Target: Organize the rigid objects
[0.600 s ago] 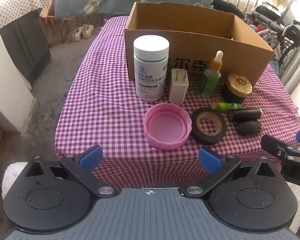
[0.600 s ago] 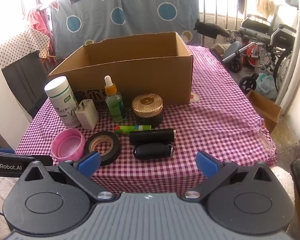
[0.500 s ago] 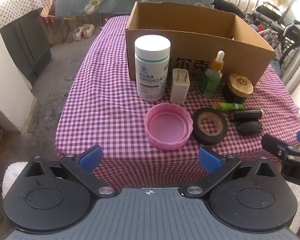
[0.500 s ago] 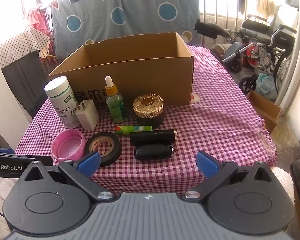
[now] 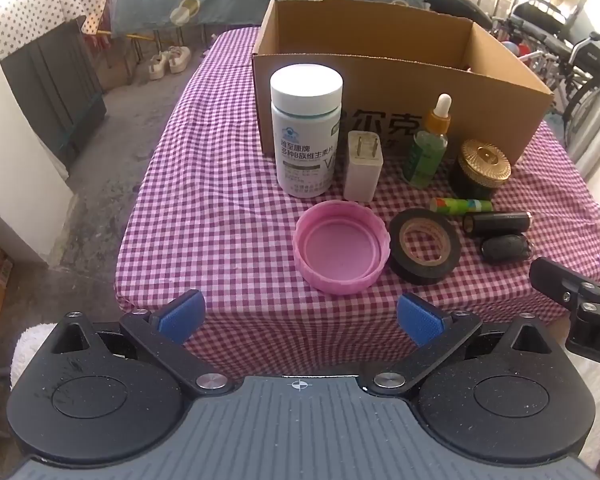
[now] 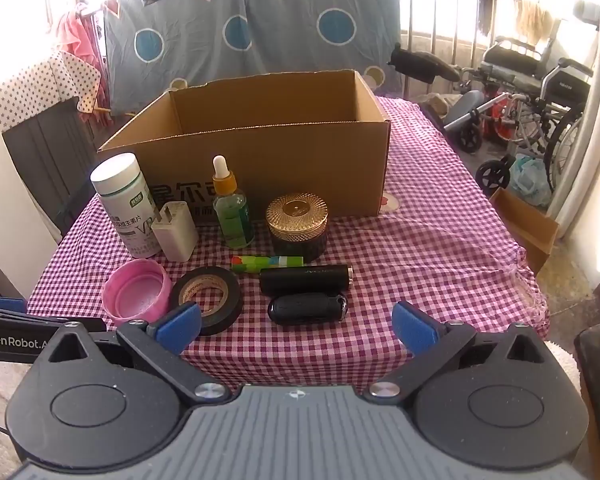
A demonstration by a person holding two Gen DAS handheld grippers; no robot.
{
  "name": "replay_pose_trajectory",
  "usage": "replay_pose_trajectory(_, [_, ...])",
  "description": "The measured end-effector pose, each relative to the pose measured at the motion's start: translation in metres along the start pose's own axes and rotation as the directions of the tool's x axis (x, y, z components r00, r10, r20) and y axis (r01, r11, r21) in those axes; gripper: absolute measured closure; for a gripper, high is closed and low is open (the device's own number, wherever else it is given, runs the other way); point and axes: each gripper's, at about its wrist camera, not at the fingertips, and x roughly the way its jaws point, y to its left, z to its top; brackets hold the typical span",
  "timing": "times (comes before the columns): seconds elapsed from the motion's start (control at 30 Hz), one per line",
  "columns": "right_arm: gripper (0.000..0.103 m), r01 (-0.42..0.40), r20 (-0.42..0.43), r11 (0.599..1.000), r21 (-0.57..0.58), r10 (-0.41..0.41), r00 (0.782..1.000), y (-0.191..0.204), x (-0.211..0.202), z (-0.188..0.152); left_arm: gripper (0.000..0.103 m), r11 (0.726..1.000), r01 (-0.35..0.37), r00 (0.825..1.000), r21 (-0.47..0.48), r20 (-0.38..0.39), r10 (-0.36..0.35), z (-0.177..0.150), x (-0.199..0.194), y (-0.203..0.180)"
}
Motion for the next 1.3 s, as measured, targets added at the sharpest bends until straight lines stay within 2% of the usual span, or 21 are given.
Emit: replay_pose_trajectory(1.3, [0.000, -0.015, 0.003, 1.000, 0.009, 0.015, 1.000, -0.0003, -0.0036, 0.0009, 0.000, 0.999, -0.037, 0.999, 0.021, -0.002, 0.037, -0.0017, -0.0030, -0.0016])
